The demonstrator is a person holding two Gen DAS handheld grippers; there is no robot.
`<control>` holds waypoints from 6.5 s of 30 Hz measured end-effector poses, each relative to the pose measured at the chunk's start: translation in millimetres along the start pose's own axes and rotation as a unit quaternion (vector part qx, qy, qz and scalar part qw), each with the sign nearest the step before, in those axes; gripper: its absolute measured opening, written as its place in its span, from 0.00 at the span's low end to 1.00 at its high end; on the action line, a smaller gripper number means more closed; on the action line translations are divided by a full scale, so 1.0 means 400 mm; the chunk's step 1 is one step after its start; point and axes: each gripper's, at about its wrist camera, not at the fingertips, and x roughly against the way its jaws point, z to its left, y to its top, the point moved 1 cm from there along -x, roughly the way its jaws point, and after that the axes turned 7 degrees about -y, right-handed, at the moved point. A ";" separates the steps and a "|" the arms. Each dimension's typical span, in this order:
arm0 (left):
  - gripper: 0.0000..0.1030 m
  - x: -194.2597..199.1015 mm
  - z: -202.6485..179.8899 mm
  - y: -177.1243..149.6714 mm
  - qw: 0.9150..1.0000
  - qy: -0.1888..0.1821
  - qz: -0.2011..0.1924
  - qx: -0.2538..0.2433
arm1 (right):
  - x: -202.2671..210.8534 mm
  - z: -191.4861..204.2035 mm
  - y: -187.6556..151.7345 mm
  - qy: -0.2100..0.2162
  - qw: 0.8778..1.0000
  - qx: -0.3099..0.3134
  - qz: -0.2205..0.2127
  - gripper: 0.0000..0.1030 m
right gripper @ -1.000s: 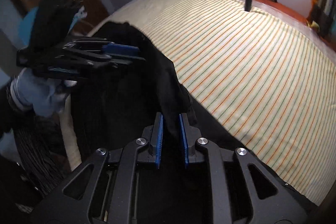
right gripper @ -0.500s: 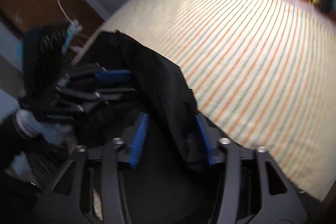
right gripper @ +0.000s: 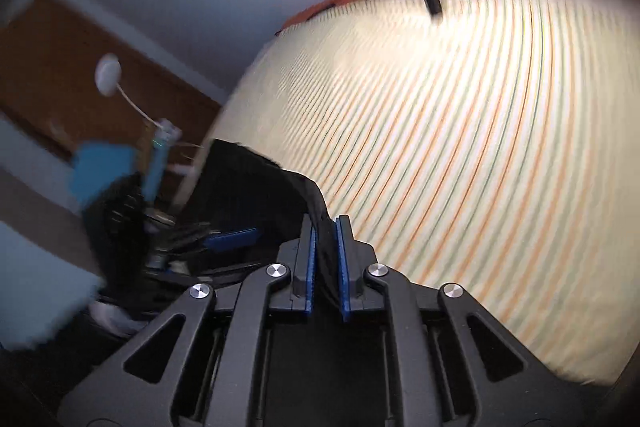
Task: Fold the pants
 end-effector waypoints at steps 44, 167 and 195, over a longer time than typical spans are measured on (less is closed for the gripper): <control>0.67 0.465 0.472 -0.388 0.889 0.002 -0.197 0.414 | 0.119 0.324 -0.227 -0.150 0.981 0.115 -0.050 0.63; 0.32 -0.044 -0.120 -0.054 0.986 0.062 0.006 -0.153 | 0.284 -0.275 -0.242 -0.167 0.966 -0.190 -0.046 0.05; 0.32 0.048 -0.125 -0.187 0.985 0.076 -0.013 -0.156 | 0.088 0.051 -0.235 -0.221 0.972 0.069 0.035 0.15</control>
